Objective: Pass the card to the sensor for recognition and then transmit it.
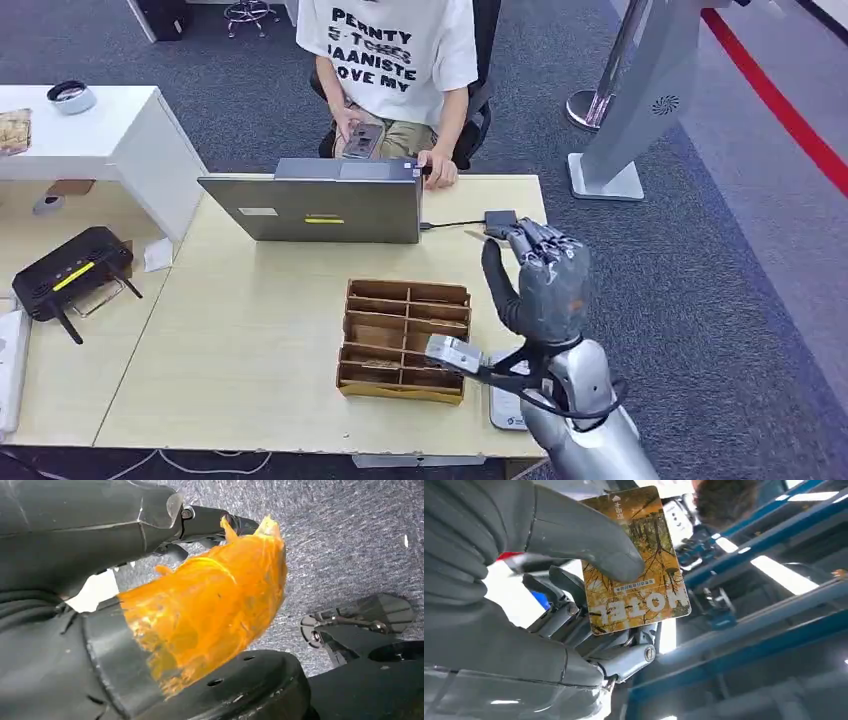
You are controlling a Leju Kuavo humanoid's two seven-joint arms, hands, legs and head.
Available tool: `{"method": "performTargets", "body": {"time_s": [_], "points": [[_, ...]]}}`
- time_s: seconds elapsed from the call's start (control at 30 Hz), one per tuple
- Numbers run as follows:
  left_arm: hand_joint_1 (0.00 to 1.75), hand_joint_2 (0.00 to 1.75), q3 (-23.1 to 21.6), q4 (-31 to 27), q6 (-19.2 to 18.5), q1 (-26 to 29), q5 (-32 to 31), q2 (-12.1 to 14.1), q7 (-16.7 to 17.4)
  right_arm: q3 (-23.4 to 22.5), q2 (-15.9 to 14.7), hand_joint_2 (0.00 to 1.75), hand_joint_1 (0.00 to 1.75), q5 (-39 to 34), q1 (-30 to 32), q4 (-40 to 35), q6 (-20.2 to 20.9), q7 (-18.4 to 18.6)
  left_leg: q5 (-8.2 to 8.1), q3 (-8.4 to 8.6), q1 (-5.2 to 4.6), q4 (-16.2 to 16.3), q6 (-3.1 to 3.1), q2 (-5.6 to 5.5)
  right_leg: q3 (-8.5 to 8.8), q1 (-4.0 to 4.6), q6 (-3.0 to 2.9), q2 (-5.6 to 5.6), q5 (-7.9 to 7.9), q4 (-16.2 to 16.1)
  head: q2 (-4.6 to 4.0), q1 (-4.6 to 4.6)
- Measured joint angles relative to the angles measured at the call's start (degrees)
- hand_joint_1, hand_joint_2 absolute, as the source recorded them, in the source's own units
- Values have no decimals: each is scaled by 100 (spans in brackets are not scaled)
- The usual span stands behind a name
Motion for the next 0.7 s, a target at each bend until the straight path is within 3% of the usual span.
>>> {"method": "performTargets", "body": {"time_s": [0.3, 0.57, 0.7], "points": [[0, 0, -94, 0, -61, -22, -291, 11, -7, 366, -64, 175, 175, 738, -1220, 1200, 39, 477, 1, -1, 0, 0, -1, -2, -2, 0, 0, -2, 2, 1, 0, 2], [0, 0, -107, 0, -66, -22, -311, 13, -7, 376, -64, 175, 175, 811, -1284, 1285, 37, 499, 1, 0, 0, 0, -1, -2, -2, 0, 0, -2, 2, 1, 0, 2], [0, 0, -160, 0, -68, -28, -341, 26, -4, 422, -68, 175, 175, 923, -1606, 1662, 35, 547, 1, -1, -1, 1, -1, -4, -2, 1, 0, -4, 2, 1, 0, 2]]}}
